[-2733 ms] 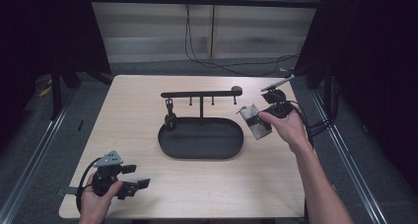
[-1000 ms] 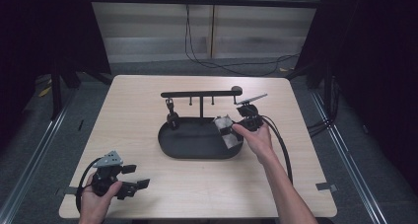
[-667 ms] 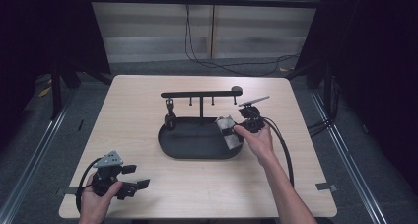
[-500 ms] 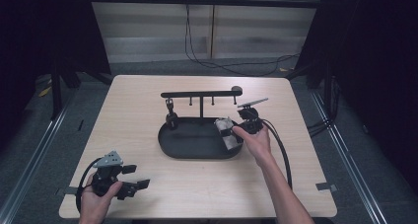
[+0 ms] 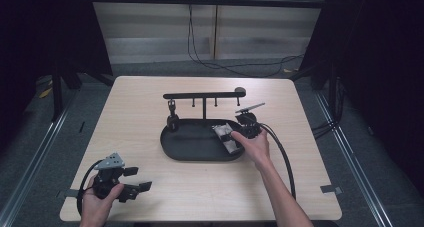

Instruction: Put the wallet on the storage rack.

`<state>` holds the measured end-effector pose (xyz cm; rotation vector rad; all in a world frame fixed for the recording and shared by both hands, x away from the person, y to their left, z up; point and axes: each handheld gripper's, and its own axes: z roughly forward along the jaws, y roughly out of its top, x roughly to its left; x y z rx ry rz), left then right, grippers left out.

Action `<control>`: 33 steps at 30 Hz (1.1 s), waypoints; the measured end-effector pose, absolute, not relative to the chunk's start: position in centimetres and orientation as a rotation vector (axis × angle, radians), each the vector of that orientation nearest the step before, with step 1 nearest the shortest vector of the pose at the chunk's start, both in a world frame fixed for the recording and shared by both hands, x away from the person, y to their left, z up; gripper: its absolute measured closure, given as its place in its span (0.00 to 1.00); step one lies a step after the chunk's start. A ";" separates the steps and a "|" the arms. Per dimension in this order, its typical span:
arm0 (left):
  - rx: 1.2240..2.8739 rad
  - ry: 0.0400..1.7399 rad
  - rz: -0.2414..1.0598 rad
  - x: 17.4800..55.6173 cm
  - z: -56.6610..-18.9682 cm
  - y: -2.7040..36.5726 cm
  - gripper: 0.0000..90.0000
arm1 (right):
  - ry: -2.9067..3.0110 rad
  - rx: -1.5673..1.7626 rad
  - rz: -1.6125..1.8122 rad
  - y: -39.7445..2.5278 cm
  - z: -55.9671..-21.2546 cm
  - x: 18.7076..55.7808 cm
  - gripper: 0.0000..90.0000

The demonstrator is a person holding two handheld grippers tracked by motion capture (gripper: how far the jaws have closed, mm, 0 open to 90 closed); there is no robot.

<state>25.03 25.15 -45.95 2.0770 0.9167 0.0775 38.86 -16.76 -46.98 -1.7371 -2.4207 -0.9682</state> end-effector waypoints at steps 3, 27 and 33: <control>2.073 0.919 0.078 25.0 -45.9 25.2 0.23 | -2.396 -1.752 -1.014 -17.0 -46.7 38.8 0.43; 2.000 0.964 0.072 25.0 -45.9 25.3 0.26 | -2.471 -1.729 -1.291 -22.4 -44.5 33.9 0.20; 2.002 0.963 0.072 24.9 -45.9 25.3 0.26 | -2.475 -1.738 -1.322 -24.2 -44.2 32.0 0.19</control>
